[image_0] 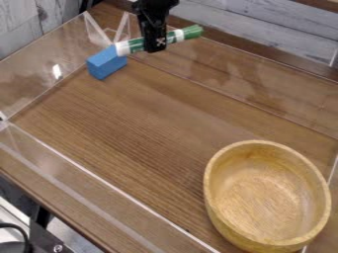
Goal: Put the green marker in the brown bowl
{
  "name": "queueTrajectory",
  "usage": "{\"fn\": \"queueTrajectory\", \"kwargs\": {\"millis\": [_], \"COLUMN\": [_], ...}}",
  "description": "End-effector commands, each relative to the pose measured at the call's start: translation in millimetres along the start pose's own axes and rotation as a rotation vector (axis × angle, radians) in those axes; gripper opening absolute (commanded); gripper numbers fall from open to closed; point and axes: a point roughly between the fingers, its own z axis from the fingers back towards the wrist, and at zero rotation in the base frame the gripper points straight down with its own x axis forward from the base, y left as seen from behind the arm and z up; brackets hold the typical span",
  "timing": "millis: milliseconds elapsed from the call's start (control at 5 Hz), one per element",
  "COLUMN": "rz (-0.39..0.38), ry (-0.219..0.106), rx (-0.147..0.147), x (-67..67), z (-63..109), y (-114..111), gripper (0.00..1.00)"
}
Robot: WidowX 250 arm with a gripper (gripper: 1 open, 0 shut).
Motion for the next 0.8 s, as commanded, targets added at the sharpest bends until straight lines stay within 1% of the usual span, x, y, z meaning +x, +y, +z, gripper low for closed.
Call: {"fn": "queueTrajectory", "kwargs": {"millis": [0, 200, 600], "rz": [0.017, 0.026, 0.151], "ry": [-0.067, -0.081, -0.052], "rx": [0.107, 0.126, 0.137], "x": [4.7, 5.5, -8.9], "z": [31.8, 32.2, 31.4], "y": [11, 14, 4], "gripper": [0.0, 0.0, 0.0]}}
